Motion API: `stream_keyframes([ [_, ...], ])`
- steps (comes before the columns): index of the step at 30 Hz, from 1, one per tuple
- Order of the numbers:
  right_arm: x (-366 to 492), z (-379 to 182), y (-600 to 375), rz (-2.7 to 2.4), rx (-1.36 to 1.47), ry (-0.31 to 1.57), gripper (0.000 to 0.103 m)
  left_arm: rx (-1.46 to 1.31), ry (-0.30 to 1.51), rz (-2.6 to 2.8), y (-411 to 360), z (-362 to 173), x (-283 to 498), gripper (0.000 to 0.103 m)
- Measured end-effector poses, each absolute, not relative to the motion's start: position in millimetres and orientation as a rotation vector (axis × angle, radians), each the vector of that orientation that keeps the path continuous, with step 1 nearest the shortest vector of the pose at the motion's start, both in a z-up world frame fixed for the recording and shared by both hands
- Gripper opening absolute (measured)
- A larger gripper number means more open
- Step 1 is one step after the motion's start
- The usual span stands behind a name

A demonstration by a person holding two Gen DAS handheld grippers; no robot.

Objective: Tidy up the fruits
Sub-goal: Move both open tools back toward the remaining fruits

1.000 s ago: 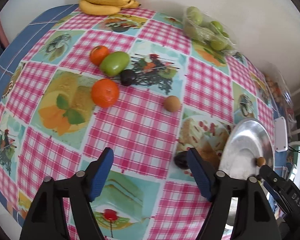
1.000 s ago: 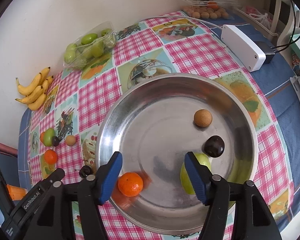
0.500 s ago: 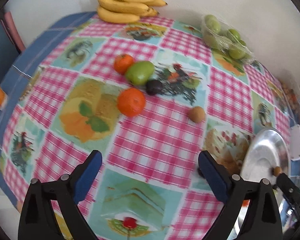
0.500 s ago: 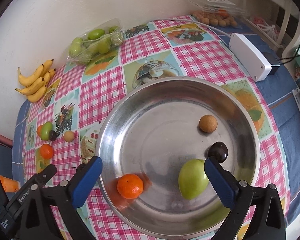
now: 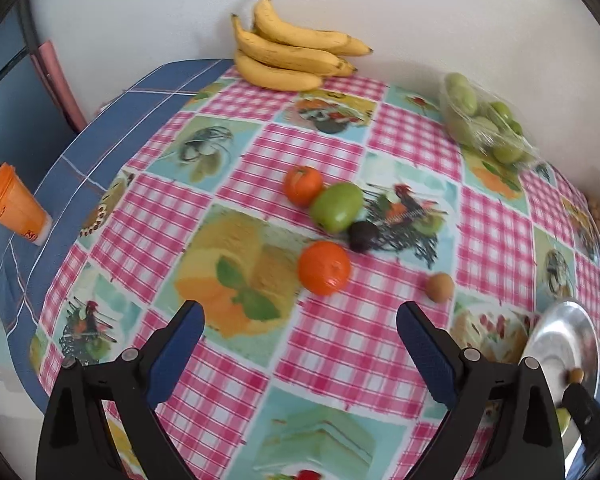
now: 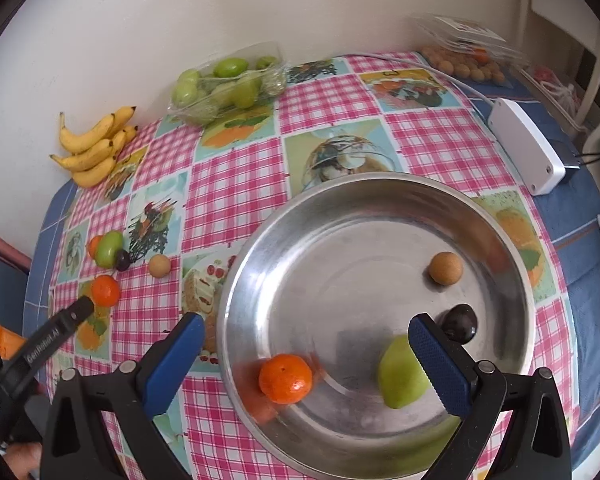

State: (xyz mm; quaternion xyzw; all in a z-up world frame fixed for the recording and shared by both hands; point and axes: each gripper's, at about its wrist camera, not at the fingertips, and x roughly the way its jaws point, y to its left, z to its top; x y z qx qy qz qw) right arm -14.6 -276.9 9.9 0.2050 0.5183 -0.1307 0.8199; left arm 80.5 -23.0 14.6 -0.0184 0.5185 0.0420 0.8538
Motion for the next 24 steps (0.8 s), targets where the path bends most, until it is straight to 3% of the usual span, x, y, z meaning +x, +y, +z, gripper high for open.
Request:
stream_keyframes([
  [16,30,12,-181,-0.026,0.291,1.101,0.103,-0.315,1.168,0.189,67,-7,97,0.097],
  [24,42,-8,-160,0.030,0.293,1.178,0.103,-0.296,1.169,0.122,63,-12,99,0.097],
])
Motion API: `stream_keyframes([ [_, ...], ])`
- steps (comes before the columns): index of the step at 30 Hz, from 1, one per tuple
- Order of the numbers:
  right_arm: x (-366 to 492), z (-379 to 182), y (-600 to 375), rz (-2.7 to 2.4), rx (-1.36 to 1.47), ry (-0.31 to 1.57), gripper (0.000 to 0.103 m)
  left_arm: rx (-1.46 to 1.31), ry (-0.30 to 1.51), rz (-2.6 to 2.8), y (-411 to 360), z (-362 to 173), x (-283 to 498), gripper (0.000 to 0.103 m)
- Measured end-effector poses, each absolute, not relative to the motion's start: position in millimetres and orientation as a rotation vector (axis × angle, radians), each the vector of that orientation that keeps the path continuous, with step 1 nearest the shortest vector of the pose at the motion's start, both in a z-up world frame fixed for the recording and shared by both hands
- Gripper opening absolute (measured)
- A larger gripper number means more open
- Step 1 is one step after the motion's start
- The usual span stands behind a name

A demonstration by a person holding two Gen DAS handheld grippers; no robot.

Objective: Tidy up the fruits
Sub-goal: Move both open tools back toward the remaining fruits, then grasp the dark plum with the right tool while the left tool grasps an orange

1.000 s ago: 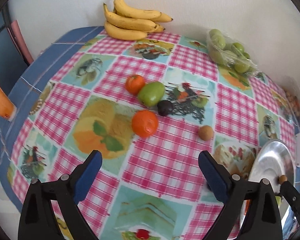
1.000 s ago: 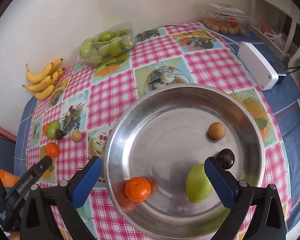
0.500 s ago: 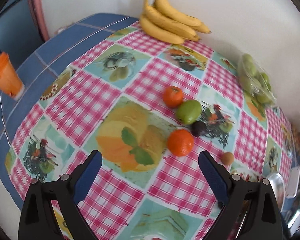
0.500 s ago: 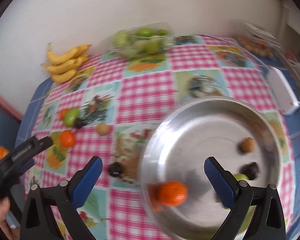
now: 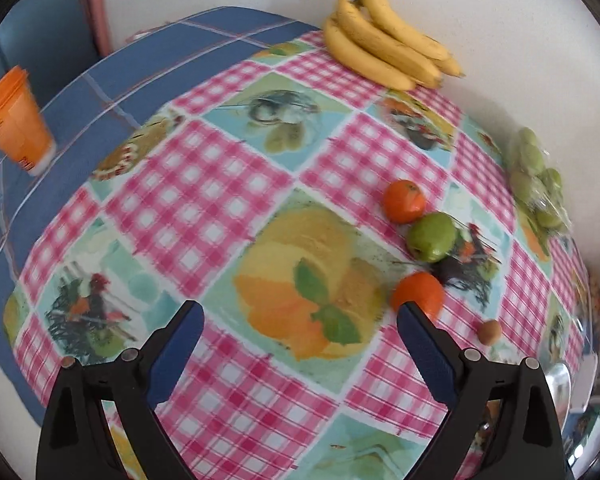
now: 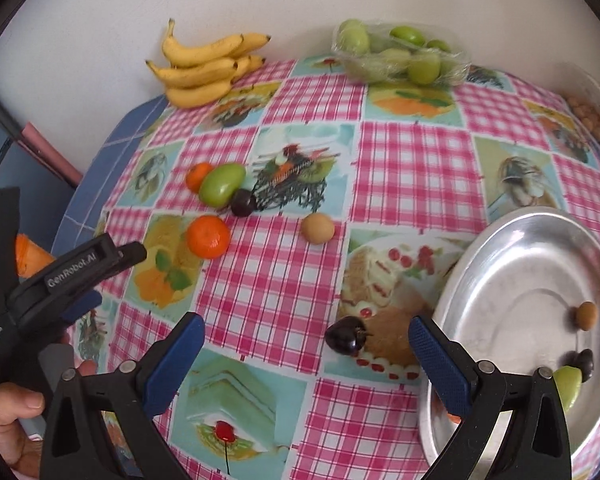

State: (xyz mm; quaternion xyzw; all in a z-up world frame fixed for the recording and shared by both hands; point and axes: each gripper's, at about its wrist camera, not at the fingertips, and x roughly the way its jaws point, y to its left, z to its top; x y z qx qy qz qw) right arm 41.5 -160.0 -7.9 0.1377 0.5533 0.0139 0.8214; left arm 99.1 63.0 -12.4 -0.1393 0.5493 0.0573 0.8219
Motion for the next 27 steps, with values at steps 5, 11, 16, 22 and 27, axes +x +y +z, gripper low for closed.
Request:
stream_keyframes([
  [5,45,-21,-164,0.017,0.300,1.216,0.102,-0.288,1.204,-0.002,47,-14,100,0.097],
  [11,52,-28,-160,-0.006,0.253,1.242,0.087,-0.296,1.229,-0.033,42,-18,102,0.097],
  [16,55,-38,-157,-0.014,0.220,1.274,0.069,-0.276,1.263,-0.053,36,-27,104,0.097],
  [22,56,-45,-158,-0.045,0.188,1.300,0.046,-0.280,1.267,-0.085,31,-28,106,0.097],
  [27,55,-48,-159,-0.052,0.198,1.311,0.038,-0.278,1.265,-0.108,27,-28,108,0.096],
])
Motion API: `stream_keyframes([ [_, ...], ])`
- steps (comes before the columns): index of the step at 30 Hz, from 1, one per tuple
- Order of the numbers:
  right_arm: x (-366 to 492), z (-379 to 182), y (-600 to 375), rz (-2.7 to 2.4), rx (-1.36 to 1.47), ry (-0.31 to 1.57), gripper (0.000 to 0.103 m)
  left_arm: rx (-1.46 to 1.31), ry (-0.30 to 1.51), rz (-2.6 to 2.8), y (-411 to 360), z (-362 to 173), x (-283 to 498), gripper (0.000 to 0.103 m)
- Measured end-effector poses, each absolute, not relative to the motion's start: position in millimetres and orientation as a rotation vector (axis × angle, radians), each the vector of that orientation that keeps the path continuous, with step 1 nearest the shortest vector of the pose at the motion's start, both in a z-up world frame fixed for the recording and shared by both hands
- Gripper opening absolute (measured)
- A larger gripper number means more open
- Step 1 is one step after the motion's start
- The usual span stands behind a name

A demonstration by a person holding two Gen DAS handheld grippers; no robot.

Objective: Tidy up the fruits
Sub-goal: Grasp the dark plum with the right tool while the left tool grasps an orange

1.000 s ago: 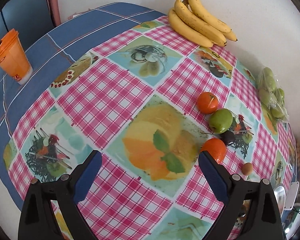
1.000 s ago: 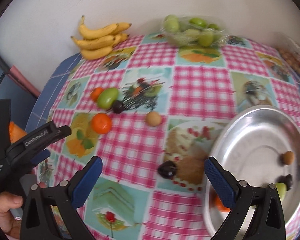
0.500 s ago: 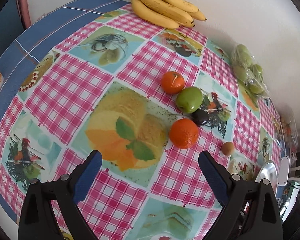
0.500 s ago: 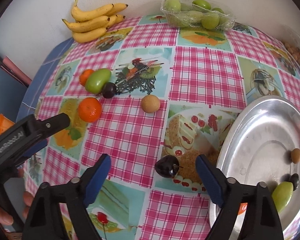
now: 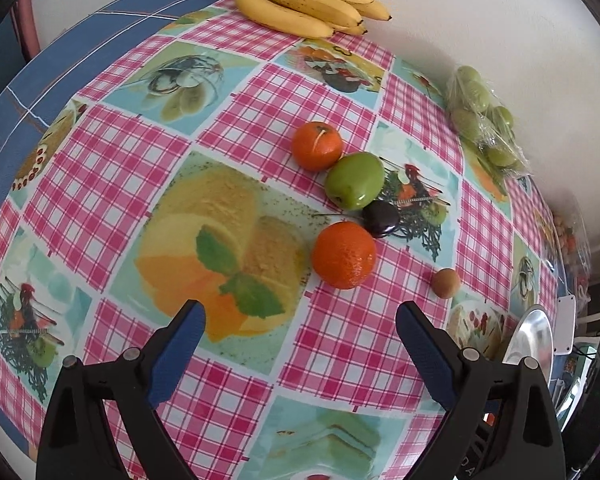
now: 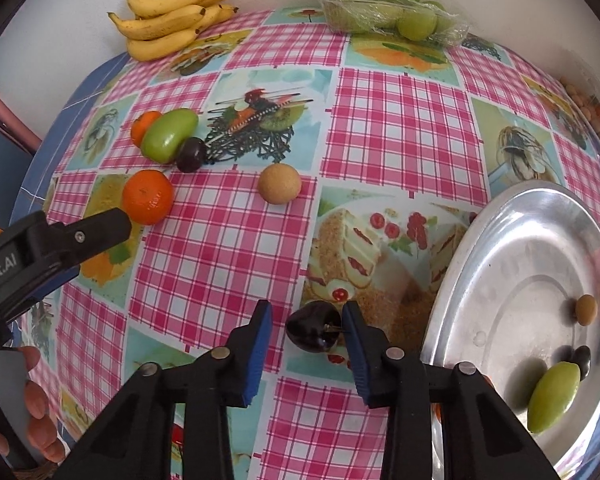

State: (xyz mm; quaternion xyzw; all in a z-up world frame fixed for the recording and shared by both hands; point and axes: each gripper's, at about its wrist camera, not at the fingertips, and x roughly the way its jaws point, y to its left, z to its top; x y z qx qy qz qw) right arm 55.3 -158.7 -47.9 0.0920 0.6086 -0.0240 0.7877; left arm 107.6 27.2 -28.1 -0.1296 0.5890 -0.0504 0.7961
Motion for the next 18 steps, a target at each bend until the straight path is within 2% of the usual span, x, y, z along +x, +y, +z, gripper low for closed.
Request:
stream_keyframes([
  [4,53,-47,-161,-0.063,0.206,1.312,0.031,-0.280,1.261,-0.113,27,-27,108,0.091],
  [14,63,-31,-164,-0.033,0.262,1.250,0.030,-0.247,1.220,-0.132,17,-22,125,0.090],
  [15,65,-31,-165,-0.027,0.270,1.247,0.030,-0.244,1.214,-0.137,15,-23,127,0.087],
  [17,68,-32,-167,-0.024,0.280,1.248,0.030,-0.234,1.223,-0.148,11,-25,132,0.068],
  [18,70,-32,-167,-0.025,0.284,1.248,0.030,-0.230,1.227,-0.151,10,-26,134,0.068],
])
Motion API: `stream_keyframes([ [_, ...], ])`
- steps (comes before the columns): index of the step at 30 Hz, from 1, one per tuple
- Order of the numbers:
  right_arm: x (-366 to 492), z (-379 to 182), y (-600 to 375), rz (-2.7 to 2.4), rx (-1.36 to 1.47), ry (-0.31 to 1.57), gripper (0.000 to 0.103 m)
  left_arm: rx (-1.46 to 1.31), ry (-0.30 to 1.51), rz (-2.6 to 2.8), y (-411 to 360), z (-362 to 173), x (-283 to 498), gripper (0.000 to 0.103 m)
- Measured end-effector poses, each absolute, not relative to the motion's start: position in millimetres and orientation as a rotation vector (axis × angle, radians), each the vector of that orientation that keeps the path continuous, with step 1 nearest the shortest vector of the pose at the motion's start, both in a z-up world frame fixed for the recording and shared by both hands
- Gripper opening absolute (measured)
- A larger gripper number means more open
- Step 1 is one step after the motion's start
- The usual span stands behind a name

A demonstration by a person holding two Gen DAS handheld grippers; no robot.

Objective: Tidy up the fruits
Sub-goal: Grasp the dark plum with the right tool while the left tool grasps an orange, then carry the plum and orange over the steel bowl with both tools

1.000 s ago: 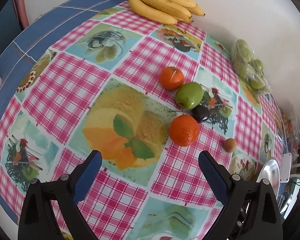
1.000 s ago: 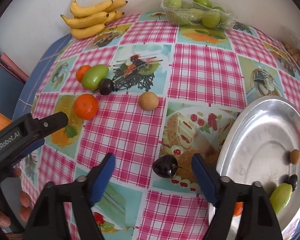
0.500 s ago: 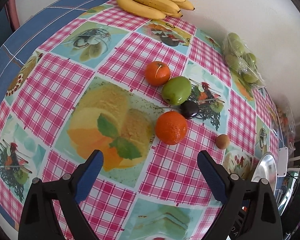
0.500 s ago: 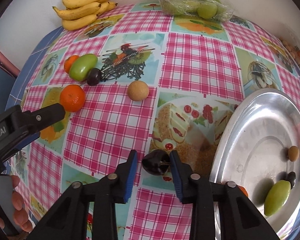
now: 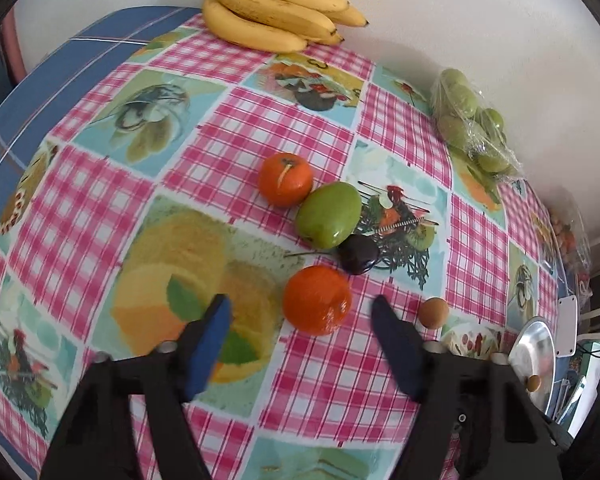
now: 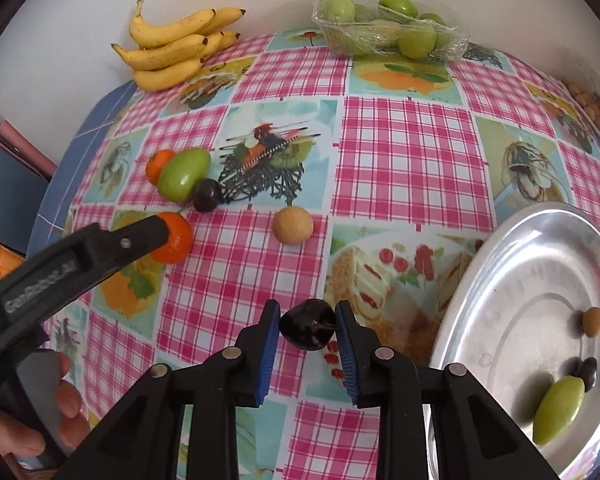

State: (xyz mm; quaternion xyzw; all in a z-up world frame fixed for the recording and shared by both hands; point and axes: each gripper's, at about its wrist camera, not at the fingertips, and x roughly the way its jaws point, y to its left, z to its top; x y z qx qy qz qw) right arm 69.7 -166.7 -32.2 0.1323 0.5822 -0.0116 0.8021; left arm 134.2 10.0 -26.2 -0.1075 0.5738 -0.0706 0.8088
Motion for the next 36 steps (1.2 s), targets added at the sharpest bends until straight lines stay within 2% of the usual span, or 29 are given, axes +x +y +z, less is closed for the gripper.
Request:
stream_keyframes([
  [3,75,-33,-171,-0.024,0.299,1.247,0.030,-0.206,1.229,-0.152,5,-31,139,0.064],
  [4,77,-33,-173,-0.023,0.304,1.245,0.030,-0.201,1.235,-0.153,4,-33,141,0.056],
  [8,79,-32,-174,-0.020,0.320,1.239,0.030,-0.215,1.233,-0.180,2,-32,142,0.039],
  [25,65,-10,-187,-0.045,0.357,1.210,0.030,-0.266,1.193,-0.246,-2,2,125,0.039],
  [36,37,3,-243,-0.199,0.391,1.199,0.030,-0.164,1.179,-0.427,-69,24,95,0.039],
])
